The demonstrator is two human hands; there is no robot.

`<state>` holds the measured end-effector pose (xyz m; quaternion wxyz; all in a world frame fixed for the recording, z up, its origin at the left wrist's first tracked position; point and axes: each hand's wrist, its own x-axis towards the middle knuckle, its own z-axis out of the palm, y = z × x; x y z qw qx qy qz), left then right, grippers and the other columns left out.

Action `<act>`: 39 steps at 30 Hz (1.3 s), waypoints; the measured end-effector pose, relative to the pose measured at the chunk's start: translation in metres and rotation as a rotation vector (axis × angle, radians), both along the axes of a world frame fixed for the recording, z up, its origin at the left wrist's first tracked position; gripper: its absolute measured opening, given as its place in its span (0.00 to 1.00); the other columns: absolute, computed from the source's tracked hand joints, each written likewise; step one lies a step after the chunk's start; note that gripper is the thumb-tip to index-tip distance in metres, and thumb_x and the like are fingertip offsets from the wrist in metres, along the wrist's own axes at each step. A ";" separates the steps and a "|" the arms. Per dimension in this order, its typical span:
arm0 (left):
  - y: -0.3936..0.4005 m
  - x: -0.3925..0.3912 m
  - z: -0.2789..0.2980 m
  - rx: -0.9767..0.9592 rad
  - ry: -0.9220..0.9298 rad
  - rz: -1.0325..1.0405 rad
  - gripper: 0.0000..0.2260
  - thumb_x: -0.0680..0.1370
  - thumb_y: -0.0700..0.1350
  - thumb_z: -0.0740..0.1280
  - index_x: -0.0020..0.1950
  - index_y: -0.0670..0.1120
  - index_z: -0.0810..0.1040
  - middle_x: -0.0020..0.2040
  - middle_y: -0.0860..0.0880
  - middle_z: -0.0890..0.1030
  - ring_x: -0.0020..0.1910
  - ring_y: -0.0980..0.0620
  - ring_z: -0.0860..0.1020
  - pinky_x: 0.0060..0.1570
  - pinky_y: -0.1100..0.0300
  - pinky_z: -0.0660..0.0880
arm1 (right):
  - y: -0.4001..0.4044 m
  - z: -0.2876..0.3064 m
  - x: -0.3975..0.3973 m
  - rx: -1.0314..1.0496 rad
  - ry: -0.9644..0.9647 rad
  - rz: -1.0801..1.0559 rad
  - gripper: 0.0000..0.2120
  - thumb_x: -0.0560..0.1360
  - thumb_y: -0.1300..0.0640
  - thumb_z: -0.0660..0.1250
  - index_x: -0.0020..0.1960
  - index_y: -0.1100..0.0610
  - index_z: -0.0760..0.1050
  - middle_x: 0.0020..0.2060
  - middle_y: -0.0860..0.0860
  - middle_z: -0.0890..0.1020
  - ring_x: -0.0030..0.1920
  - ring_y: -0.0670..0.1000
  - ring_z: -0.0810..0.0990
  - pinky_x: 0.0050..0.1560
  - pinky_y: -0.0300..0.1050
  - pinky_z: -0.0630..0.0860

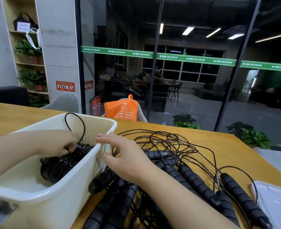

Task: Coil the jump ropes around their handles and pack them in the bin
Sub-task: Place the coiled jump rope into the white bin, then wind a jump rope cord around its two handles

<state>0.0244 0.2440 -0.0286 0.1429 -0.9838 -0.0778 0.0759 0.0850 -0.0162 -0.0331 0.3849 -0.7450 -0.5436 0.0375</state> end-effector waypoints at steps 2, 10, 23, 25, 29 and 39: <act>-0.005 -0.006 0.007 -0.034 -0.051 0.018 0.05 0.77 0.47 0.64 0.46 0.58 0.70 0.47 0.59 0.74 0.41 0.65 0.70 0.41 0.75 0.66 | 0.000 0.000 -0.001 0.000 0.000 -0.001 0.21 0.78 0.61 0.61 0.70 0.47 0.71 0.70 0.38 0.70 0.74 0.37 0.56 0.68 0.31 0.50; -0.058 -0.012 0.056 -0.254 -0.588 -0.032 0.04 0.78 0.47 0.65 0.46 0.57 0.76 0.41 0.62 0.77 0.41 0.63 0.75 0.37 0.69 0.69 | -0.010 -0.006 0.000 -0.154 -0.106 0.029 0.32 0.80 0.63 0.56 0.78 0.43 0.51 0.77 0.36 0.50 0.76 0.38 0.45 0.74 0.37 0.46; -0.187 -0.004 0.051 -0.016 -0.613 -0.428 0.07 0.80 0.53 0.57 0.51 0.57 0.74 0.38 0.59 0.73 0.39 0.58 0.69 0.51 0.59 0.69 | -0.113 -0.027 0.040 -0.452 -0.399 -0.432 0.25 0.78 0.50 0.62 0.74 0.47 0.63 0.73 0.46 0.65 0.74 0.50 0.61 0.73 0.51 0.62; -0.193 0.000 0.048 -0.010 -0.610 -0.422 0.07 0.80 0.53 0.58 0.51 0.56 0.75 0.38 0.59 0.72 0.39 0.58 0.68 0.51 0.59 0.69 | -0.131 -0.027 0.046 -0.577 -0.252 -0.518 0.32 0.76 0.44 0.65 0.76 0.47 0.58 0.73 0.48 0.64 0.71 0.53 0.65 0.69 0.49 0.67; -0.203 0.015 0.037 -0.036 -0.360 -0.182 0.09 0.80 0.53 0.59 0.58 0.54 0.72 0.50 0.57 0.76 0.49 0.55 0.74 0.52 0.59 0.71 | -0.152 -0.030 0.051 -0.611 -0.050 -0.618 0.23 0.75 0.43 0.65 0.67 0.50 0.68 0.61 0.51 0.77 0.60 0.53 0.76 0.59 0.47 0.74; -0.191 0.075 -0.018 -0.384 -0.039 0.210 0.18 0.82 0.52 0.55 0.66 0.41 0.67 0.62 0.44 0.76 0.58 0.46 0.76 0.59 0.53 0.72 | -0.168 -0.054 0.048 -0.054 0.211 -0.755 0.04 0.78 0.48 0.64 0.51 0.45 0.70 0.42 0.41 0.78 0.44 0.41 0.76 0.42 0.39 0.71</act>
